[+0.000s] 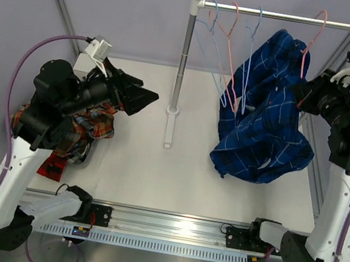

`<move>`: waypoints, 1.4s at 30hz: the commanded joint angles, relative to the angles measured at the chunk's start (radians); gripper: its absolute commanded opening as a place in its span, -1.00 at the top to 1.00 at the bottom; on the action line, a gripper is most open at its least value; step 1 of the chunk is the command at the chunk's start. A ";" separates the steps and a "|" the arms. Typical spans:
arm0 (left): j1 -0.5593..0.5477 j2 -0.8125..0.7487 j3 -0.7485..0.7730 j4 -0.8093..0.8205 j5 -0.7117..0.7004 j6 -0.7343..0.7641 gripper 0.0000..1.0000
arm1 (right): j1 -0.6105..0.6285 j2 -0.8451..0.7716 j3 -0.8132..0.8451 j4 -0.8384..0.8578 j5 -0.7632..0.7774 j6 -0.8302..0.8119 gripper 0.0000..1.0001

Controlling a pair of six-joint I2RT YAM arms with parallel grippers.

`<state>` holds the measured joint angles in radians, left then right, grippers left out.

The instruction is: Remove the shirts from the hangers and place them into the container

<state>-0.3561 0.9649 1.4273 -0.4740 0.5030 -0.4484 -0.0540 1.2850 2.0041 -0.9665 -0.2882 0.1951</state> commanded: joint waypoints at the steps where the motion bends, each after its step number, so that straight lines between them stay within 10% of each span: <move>1: -0.123 0.026 0.082 0.017 -0.026 0.043 -0.87 | 0.008 -0.130 -0.109 -0.041 0.063 0.070 1.00; 19: -0.696 0.446 0.374 0.031 -0.537 0.243 -0.86 | 0.218 -0.507 -0.467 -0.301 -0.193 0.080 1.00; 42: -0.801 0.679 0.570 0.071 -0.551 0.251 -0.82 | 0.233 -0.539 -0.507 -0.258 -0.304 0.102 1.00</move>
<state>-1.1522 1.6249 1.9324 -0.4465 -0.0410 -0.1925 0.1665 0.7383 1.4532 -1.2617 -0.5358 0.2848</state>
